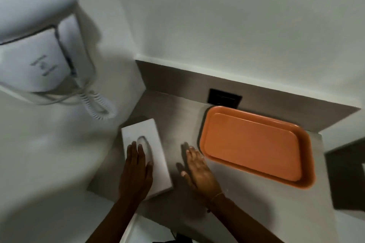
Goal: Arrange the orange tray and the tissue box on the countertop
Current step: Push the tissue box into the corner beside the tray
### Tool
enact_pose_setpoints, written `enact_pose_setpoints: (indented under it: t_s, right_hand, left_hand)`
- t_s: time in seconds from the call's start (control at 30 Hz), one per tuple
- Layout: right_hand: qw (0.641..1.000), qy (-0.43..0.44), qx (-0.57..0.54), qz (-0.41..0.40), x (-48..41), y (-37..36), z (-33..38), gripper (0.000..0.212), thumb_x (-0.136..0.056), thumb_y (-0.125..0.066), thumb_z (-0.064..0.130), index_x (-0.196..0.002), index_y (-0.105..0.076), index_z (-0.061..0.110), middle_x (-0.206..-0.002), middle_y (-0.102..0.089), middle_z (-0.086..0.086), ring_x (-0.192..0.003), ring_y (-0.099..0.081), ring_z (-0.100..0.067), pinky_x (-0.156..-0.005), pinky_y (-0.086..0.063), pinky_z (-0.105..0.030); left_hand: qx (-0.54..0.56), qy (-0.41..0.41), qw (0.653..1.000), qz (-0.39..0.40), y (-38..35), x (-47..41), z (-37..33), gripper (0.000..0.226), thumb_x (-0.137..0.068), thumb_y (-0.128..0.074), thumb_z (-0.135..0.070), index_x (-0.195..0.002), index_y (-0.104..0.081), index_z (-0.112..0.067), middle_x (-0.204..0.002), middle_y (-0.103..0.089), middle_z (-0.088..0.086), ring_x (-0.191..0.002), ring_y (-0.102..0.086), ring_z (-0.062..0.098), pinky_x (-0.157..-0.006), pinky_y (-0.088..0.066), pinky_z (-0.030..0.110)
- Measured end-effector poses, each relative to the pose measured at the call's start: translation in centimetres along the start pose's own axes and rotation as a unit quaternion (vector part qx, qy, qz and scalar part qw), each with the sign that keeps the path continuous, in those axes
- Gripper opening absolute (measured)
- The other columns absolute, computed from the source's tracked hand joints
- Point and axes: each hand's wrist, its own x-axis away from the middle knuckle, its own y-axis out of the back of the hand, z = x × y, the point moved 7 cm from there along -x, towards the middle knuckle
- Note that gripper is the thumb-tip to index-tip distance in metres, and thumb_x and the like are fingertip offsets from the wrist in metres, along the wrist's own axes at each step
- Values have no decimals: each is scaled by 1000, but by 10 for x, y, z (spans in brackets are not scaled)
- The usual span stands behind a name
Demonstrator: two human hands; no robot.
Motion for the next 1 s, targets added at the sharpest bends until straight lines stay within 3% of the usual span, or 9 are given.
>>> enact_pose_setpoints:
  t_s: [0.13, 0.33, 0.4, 0.47, 0.57, 0.73, 0.83, 0.93, 1.0]
  right_hand:
    - [996, 73, -3, 50, -46, -24, 52, 66, -102, -39, 37, -153, -7, 10, -163, -3, -10, -151, -5, -22, -122, 0, -29]
    - [993, 87, -1, 78, -69, -44, 65, 67, -101, -39, 33, -153, -1, 14, -163, 5, -2, -150, -9, -21, -122, -20, -36]
    - [994, 71, -12, 82, -66, -48, 61, 67, -101, -38, 31, -154, 0, 16, -162, 11, 2, -146, -24, -22, -113, -37, -35]
    - [995, 56, -22, 85, -61, -51, 59, 68, -101, -37, 32, -153, 5, 19, -161, 17, 6, -129, -46, -20, -95, -49, -25]
    - [994, 38, -38, 100, -60, -54, 57, 71, -102, -39, 30, -151, 12, 21, -158, 24, 10, -110, -57, -19, -79, -44, -17]
    - [990, 34, -80, 115, -62, -54, 61, 77, -101, -44, 21, -148, 17, 19, -160, 21, 3, -136, -39, -24, -107, -41, -29]
    - [989, 6, -100, 106, -64, -55, 62, 78, -100, -47, 14, -150, 12, 18, -161, 17, 4, -138, -36, -24, -110, -33, -24]
    - [990, -9, -115, 82, -69, -52, 62, 76, -98, -50, 8, -152, 4, 15, -163, 9, 1, -146, -22, -20, -108, -15, -13]
    - [989, -15, -127, 68, -74, -49, 62, 76, -97, -51, 4, -152, 0, 14, -162, 6, 1, -148, -14, -19, -110, -9, -15]
  left_hand:
    - [7, 75, 997, 12, 5, 9, 38, 69, -94, -29, -44, -149, -2, -11, -161, 0, 13, -149, 1, 27, -118, -22, 47]
    - [36, 91, 994, 50, -11, 16, 48, 71, -95, -31, -44, -148, 7, -16, -161, 8, 10, -149, 0, 28, -115, -27, 46]
    - [44, 87, 994, 51, -14, 18, 47, 71, -95, -31, -43, -148, 9, -17, -161, 11, 11, -148, -7, 30, -112, -33, 43]
    - [50, 88, 994, 52, -16, 19, 47, 70, -96, -31, -41, -147, 11, -17, -161, 13, 11, -146, -19, 31, -108, -40, 41]
    - [73, 100, 991, 51, -18, 20, 47, 68, -97, -32, -37, -148, 7, -15, -161, 11, 12, -141, -30, 33, -106, -43, 41]
    - [107, 119, 986, 45, -16, 18, 49, 65, -98, -36, -28, -149, 1, -13, -161, 0, 14, -137, -36, 34, -110, -38, 42]
    - [120, 119, 985, 41, -14, 16, 50, 65, -97, -39, -24, -149, -2, -13, -161, -3, 13, -138, -35, 34, -111, -36, 42]
    - [136, 120, 983, 37, -11, 11, 53, 65, -96, -43, -22, -148, -6, -14, -161, -8, 12, -138, -35, 34, -112, -34, 43]
    - [140, 115, 983, 41, -8, 3, 55, 66, -96, -44, -21, -148, -5, -16, -161, -9, 11, -138, -35, 34, -112, -34, 44]
